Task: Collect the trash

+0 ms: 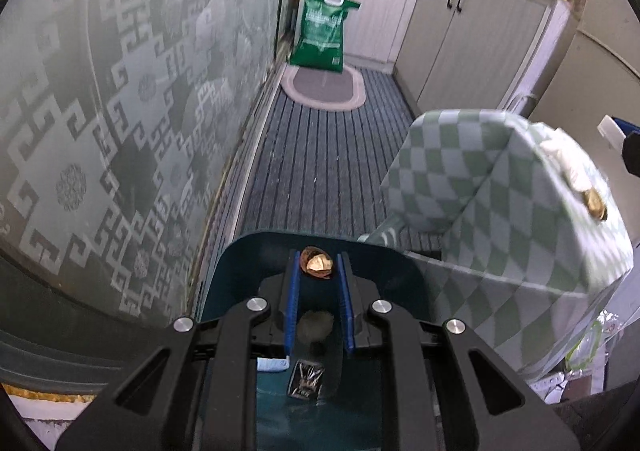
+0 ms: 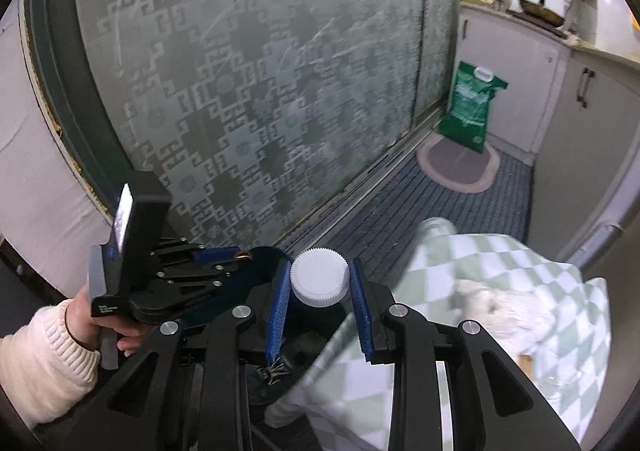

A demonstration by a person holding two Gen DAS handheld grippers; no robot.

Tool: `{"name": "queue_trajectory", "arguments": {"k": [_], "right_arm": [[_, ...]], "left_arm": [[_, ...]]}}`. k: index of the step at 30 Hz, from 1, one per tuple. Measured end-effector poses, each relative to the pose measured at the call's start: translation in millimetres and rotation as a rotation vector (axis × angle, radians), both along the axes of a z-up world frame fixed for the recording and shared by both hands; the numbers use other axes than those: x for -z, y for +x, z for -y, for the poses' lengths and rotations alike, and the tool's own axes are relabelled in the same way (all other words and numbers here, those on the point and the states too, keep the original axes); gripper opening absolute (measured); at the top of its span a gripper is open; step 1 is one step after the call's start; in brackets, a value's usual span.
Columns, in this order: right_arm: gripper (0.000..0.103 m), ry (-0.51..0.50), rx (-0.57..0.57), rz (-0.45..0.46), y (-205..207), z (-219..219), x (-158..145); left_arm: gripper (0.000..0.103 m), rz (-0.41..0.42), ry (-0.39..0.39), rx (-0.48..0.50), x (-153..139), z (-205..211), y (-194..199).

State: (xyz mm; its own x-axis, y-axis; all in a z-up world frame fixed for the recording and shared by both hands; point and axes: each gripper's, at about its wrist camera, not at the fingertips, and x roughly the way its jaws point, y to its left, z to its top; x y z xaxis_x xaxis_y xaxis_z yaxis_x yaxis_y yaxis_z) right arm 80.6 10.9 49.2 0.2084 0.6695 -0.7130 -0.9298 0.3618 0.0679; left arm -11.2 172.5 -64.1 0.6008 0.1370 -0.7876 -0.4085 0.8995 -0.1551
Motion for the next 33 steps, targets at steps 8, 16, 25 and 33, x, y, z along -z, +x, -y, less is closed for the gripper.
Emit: {"name": "queue_trajectory", "arguments": {"k": [8, 16, 25, 33], "right_arm": [[0.03, -0.087, -0.055, -0.031, -16, -35, 24], [0.03, -0.169, -0.067, -0.075, -18, -53, 47], [0.03, -0.268, -0.07, -0.124, -18, -64, 75], [0.03, -0.311, -0.09, -0.147, -21, -66, 88]], "left_arm": [[0.02, -0.095, -0.041, 0.037, 19, 1, 0], [0.02, -0.169, -0.086, 0.037, 35, -2, 1], [0.021, -0.231, -0.112, 0.038, 47, -4, 2], [0.021, -0.186, -0.09, 0.003, 40, -8, -1]]}}
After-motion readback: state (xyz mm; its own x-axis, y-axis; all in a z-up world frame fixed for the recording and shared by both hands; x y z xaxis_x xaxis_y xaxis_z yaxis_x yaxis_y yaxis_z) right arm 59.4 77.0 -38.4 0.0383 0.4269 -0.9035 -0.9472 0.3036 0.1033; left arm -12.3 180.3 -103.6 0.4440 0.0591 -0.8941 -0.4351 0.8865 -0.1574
